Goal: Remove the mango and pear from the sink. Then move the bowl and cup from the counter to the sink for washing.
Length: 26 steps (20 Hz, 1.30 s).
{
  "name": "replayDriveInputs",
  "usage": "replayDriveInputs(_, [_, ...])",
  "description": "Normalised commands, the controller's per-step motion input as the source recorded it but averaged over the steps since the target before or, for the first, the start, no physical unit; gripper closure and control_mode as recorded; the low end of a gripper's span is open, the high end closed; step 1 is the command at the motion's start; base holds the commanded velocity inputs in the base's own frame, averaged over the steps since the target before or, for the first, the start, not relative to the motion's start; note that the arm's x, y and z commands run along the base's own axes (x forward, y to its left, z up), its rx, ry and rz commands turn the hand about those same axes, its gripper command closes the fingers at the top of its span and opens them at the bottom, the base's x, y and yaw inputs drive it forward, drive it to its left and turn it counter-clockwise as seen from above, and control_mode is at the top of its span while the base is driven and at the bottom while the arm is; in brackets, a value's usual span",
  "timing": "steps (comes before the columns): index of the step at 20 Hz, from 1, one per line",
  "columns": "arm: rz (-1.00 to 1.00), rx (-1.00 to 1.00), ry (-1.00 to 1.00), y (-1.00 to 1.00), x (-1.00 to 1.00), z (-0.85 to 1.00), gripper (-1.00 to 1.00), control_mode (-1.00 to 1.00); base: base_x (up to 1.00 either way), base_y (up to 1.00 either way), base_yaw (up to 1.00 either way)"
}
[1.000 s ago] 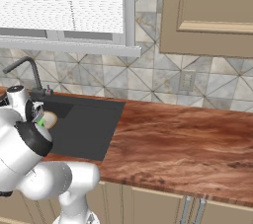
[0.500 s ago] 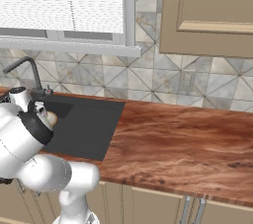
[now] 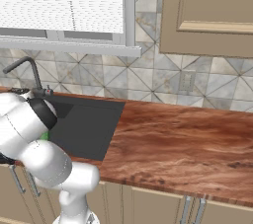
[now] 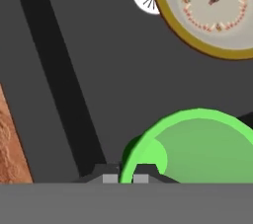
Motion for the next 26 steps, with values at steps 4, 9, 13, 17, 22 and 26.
replayDriveInputs(4, [-0.10, 0.00, -0.01, 0.10, 0.13, -0.19, 1.00, -1.00, 0.00, 0.00, 0.00])
replayDriveInputs(9, [-0.10, 0.00, -0.05, 0.10, 0.22, -0.17, 1.00, -1.00, 0.00, 0.00, 0.00])
replayDriveInputs(13, [-0.10, 0.00, -0.03, 0.11, 0.24, -0.19, 1.00, -1.00, 0.00, 0.00, 0.00])
replayDriveInputs(17, [-0.10, 0.00, 0.00, 0.12, 0.24, -0.18, 1.00, -1.00, 0.00, 0.00, 0.00])
replayDriveInputs(22, [-0.10, 0.00, 0.00, 0.13, 0.29, -0.19, 1.00, -1.00, 0.00, 0.00, 0.00])
replayDriveInputs(26, [-0.10, 0.00, 0.00, 0.13, 0.29, -0.18, 1.00, -1.00, 0.00, 0.00, 0.00])
